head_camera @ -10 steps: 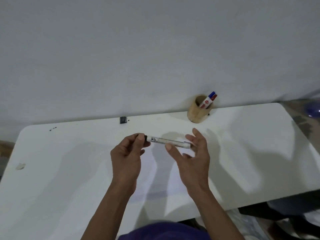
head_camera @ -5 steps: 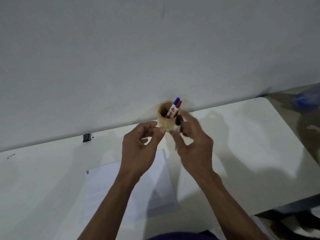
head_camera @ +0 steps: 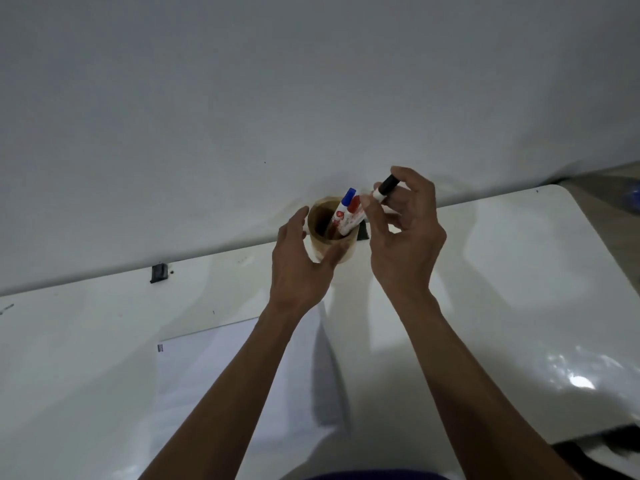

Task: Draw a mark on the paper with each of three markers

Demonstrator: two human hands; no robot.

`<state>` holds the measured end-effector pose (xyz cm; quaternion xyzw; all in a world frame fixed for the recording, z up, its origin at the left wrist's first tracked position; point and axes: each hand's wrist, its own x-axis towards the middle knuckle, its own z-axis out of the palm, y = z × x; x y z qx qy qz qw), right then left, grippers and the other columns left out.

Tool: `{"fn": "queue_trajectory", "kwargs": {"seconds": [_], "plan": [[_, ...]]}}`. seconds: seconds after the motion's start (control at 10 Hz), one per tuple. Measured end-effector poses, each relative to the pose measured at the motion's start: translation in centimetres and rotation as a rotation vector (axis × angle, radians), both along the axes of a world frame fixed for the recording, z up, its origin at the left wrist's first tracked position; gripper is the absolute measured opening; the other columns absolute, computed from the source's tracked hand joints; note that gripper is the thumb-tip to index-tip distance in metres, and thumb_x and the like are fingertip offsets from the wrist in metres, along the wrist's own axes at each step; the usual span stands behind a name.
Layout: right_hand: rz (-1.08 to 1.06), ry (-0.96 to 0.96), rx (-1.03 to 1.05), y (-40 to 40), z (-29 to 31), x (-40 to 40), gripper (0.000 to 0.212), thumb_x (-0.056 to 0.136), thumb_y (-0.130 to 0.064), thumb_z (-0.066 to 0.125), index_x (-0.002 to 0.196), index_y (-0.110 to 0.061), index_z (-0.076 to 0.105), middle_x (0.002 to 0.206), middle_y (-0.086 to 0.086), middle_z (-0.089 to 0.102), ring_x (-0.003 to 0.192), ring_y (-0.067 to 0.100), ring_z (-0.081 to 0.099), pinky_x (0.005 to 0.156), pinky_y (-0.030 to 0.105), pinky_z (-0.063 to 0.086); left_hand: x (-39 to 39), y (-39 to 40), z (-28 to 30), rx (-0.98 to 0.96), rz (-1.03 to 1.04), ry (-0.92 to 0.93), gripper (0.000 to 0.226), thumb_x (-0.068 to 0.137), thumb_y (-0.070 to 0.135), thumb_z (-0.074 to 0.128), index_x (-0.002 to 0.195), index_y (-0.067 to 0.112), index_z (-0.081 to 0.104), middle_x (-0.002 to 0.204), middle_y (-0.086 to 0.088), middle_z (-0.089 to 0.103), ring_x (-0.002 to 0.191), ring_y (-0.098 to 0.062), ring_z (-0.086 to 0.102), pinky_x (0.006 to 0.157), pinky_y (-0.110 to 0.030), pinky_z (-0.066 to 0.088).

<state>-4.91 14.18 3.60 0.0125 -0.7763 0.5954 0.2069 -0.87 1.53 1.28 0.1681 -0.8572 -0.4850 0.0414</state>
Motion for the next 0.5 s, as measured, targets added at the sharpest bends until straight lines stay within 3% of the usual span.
{"fn": "queue_trajectory", "kwargs": {"seconds": [0.1,0.2,0.3,0.5], "plan": [[0.014,-0.035,0.044,-0.4,-1.7,-0.3,0.039,0.09,-0.008,0.079,0.125,-0.011,0.062,0.106,-0.006,0.071,0.093,-0.008,0.066,0.077,0.021,0.059,-0.3,0.1,-0.1,0.014,-0.022,0.04,0.063,0.084,0.029,0.08,0.138,0.025,0.048,0.116,0.034,0.047,0.119,-0.012,0.056,0.097,-0.043,0.054],[0.03,-0.055,0.065,-0.6,-3.3,-0.4,0.036,0.088,-0.007,0.08,0.122,-0.011,0.067,0.108,0.0,0.073,0.092,0.001,0.066,0.075,0.023,0.06,-0.4,0.1,-0.7,0.045,-0.015,0.064,0.062,0.085,0.029,0.079,0.138,0.026,0.049,0.127,0.019,0.056,0.12,-0.012,0.058,0.099,-0.045,0.055],[0.014,-0.027,0.138,-1.0,-4.4,-0.6,0.027,0.089,-0.009,0.079,0.115,-0.008,0.073,0.103,0.007,0.074,0.087,0.005,0.064,0.072,0.013,0.054,-0.4,0.0,-1.1,0.058,-0.007,0.093,0.059,0.086,0.029,0.078,0.138,0.025,0.05,0.13,0.017,0.058,0.12,-0.01,0.059,0.099,-0.043,0.055],[-0.012,-0.034,0.145,-1.4,-4.7,-0.6,0.025,0.089,-0.012,0.079,0.114,-0.007,0.074,0.102,0.006,0.074,0.084,-0.007,0.061,0.071,0.006,0.05,-0.4,-0.1,-1.5,0.05,-0.006,0.13,0.06,0.087,0.028,0.077,0.14,0.024,0.049,0.129,0.021,0.053,0.118,-0.004,0.056,0.098,-0.037,0.056]]}}
